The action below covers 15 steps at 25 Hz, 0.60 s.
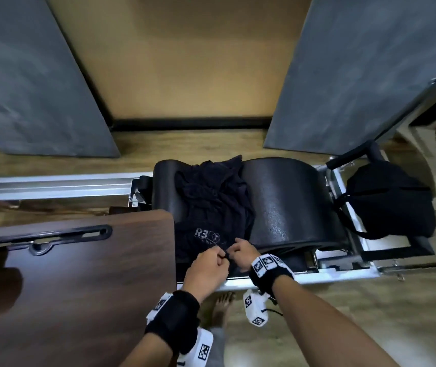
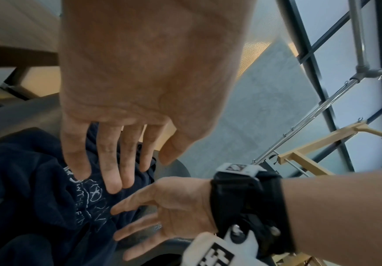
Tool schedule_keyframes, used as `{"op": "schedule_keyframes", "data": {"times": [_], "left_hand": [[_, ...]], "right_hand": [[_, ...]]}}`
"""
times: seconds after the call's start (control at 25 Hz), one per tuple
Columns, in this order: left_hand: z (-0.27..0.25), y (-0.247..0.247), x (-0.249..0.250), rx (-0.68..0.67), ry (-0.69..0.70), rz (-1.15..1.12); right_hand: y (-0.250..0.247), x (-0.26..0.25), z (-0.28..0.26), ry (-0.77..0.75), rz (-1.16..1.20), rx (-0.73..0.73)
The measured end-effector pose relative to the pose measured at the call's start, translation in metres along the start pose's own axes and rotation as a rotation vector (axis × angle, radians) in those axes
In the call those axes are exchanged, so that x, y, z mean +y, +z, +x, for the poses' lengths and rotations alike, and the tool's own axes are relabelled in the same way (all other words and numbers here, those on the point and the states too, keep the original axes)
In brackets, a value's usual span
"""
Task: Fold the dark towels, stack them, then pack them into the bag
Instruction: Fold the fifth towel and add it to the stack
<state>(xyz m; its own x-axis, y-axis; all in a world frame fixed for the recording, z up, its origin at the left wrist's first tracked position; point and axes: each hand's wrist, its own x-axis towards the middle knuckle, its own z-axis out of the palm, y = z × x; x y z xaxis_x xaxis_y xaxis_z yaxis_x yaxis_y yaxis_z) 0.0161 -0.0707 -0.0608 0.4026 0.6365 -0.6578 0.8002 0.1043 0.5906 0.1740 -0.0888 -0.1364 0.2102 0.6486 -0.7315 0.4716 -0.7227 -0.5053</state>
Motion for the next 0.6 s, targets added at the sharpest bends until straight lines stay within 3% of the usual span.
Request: {"op": "schedule_keyframes", "data": {"times": [0.16, 0.32, 0.44, 0.6], "left_hand": [[0.013, 0.002, -0.003, 0.001, -0.077, 0.006], [0.023, -0.002, 0.005, -0.007, -0.097, 0.023], [0.025, -0.004, 0.016, 0.043, -0.041, 0.026], [0.018, -0.017, 0.033, 0.21, 0.136, -0.002]], "right_hand": [[0.01, -0.006, 0.035, 0.008, -0.058, 0.006], [-0.017, -0.015, 0.039, -0.03, 0.266, 0.171], [-0.064, -0.038, 0.019, -0.162, 0.551, 0.193], [-0.119, -0.069, -0.029, -0.39, 0.678, 0.091]]}}
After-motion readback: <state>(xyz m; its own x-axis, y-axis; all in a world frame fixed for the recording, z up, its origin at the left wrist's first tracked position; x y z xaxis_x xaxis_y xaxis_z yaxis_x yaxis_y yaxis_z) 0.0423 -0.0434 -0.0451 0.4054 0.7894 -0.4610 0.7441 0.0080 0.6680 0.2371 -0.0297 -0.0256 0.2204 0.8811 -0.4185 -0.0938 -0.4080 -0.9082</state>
